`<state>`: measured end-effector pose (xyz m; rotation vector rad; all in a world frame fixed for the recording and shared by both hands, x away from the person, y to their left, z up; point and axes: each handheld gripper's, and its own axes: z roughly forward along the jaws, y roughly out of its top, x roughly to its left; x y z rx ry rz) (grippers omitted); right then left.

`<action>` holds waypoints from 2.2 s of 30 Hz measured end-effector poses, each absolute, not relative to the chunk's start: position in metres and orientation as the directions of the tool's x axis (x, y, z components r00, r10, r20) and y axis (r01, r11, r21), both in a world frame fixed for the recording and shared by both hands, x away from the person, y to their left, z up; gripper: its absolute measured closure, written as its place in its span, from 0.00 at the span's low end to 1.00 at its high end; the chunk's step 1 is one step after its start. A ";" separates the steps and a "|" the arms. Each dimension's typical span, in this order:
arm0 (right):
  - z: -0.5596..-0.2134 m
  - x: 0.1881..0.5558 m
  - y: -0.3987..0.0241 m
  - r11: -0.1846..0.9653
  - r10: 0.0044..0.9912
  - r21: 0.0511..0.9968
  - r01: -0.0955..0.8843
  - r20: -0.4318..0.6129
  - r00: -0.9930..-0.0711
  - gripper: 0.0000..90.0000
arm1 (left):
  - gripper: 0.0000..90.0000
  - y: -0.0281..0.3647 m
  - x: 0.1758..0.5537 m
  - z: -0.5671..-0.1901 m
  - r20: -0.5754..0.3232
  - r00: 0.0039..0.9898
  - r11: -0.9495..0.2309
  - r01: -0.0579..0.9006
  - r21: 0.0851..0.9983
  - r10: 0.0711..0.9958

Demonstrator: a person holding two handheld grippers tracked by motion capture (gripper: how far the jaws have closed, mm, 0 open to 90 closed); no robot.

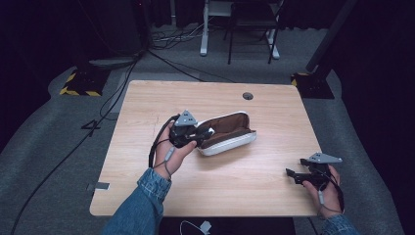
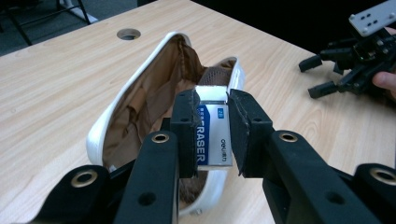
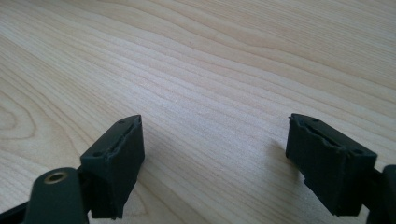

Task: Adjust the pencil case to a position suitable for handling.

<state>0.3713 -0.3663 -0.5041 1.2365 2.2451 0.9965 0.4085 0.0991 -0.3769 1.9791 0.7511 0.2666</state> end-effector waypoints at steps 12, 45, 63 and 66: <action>-0.504 0.371 -0.366 0.358 0.844 0.741 0.569 0.003 -0.536 0.22 | 0.81 0.078 0.440 -0.380 -0.143 0.780 -0.326 0.410 0.852 0.609; -0.504 0.371 -0.366 0.358 0.844 0.741 0.568 0.005 -0.537 0.22 | 0.81 0.024 0.489 -0.424 -0.091 0.801 -0.469 0.435 0.769 0.592; -0.504 0.371 -0.366 0.358 0.844 0.741 0.568 0.004 -0.537 0.22 | 0.67 0.023 0.494 -0.436 -0.053 0.780 -0.514 0.461 0.723 0.624; -0.504 0.371 -0.366 0.359 0.843 0.741 0.568 0.003 -0.537 0.22 | 0.62 0.022 0.493 -0.436 -0.062 0.779 -0.510 0.466 0.723 0.624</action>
